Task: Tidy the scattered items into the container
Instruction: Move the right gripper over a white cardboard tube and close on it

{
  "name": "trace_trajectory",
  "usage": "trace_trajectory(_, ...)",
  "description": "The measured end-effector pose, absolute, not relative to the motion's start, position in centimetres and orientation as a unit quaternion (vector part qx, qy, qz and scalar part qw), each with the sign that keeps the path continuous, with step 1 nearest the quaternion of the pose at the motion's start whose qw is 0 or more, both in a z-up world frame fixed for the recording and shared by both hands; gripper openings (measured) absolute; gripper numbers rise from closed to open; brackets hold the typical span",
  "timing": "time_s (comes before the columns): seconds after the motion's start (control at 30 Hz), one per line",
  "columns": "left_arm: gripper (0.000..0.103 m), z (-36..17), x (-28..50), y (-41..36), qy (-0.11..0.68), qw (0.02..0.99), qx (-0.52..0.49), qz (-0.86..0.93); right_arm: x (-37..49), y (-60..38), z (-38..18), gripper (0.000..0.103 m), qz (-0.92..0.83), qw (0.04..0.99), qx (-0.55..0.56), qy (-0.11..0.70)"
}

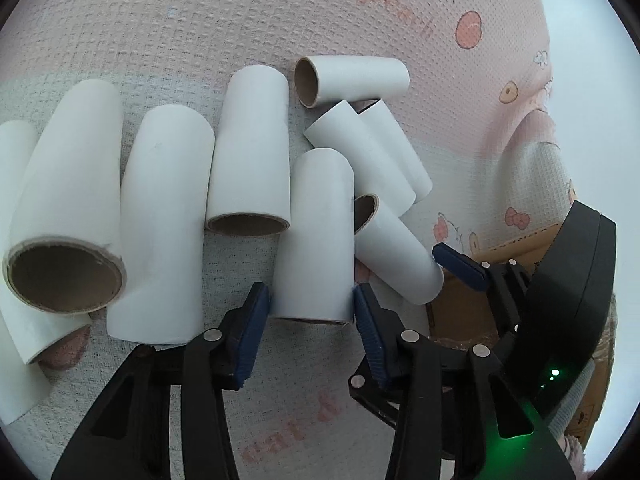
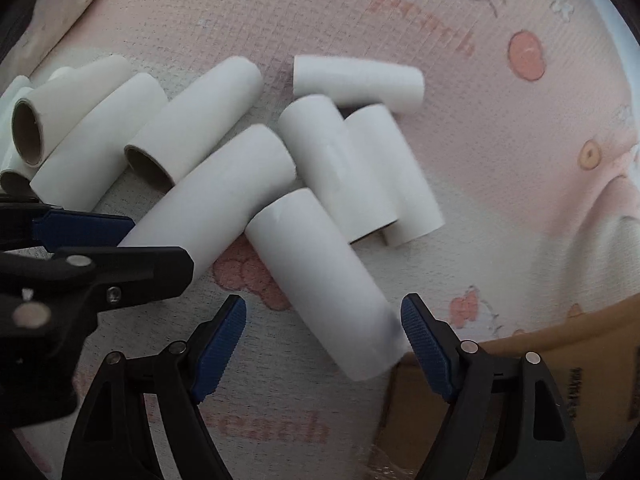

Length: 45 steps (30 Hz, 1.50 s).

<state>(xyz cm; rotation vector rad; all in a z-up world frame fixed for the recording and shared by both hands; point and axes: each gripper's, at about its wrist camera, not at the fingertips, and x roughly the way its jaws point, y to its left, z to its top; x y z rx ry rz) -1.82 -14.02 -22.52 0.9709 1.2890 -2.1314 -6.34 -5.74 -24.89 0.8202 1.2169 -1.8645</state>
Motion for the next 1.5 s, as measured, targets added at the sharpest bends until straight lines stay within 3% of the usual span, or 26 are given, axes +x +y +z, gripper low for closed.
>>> trace_trajectory(0.13, 0.048, -22.7, -1.4, -14.0, 0.483, 0.229, 0.347, -0.771, -6.6, -5.7, -25.0, 0.073, -0.721, 0.372, 0.317, 0.491)
trace_trajectory(0.27, 0.048, -22.7, -0.9, -13.5, 0.472, 0.233, 0.349, -0.776, -6.5, -5.2, -25.1, 0.051, -0.715, 0.357, 0.298, 0.522)
trace_trajectory(0.33, 0.048, -22.6, -0.6, -13.2, 0.475, 0.234, 0.348, -0.774, -6.5, -4.9, -24.8, 0.047, -0.713, 0.355, 0.295, 0.528)
trace_trajectory(0.67, 0.047, -21.1, 1.0, -11.4, 0.438, 0.273, 0.354, -0.78, -6.7, -4.5, -26.8, 0.051, -0.706, 0.347, 0.236, 0.571)
trace_trajectory(0.83, 0.029, -20.1, 2.6, -10.5, 0.413, 0.317, 0.354, -0.777, -7.6, -4.4, -26.0, 0.049, -0.702, 0.355, 0.262, 0.559)
trace_trajectory(0.93, 0.024, -20.1, 4.3, -10.7, 0.425, 0.344, 0.354, -0.758, -8.7, -3.9, -24.5, 0.047, -0.722, 0.377, 0.315, 0.488)
trace_trajectory(1.17, 0.023, -20.5, 6.9, -10.3, 0.431, 0.356, 0.371, -0.742, -11.8, -1.6, -22.7, 0.043, -0.699, 0.401, 0.496, 0.324)
trace_trajectory(1.27, 0.029, -19.5, 6.2, -9.7, 0.406, 0.35, 0.376, -0.756, -11.9, -0.5, -22.6, 0.043, -0.69, 0.402, 0.512, 0.317)
trace_trajectory(1.37, 0.055, -18.5, 4.6, -9.0, 0.347, 0.362, 0.402, -0.766, -11.9, 0.4, -22.7, 0.043, -0.683, 0.402, 0.52, 0.319)
trace_trajectory(1.4, 0.056, -18.2, 3.9, -8.8, 0.342, 0.398, 0.393, -0.755, -12.0, 0.8, -22.7, 0.043, -0.679, 0.403, 0.527, 0.315)
trace_trajectory(1.5, 0.056, -17.5, 2.1, -8.3, 0.291, 0.389, 0.419, -0.767, -12.0, 1.7, -22.5, 0.042, -0.669, 0.409, 0.541, 0.303)
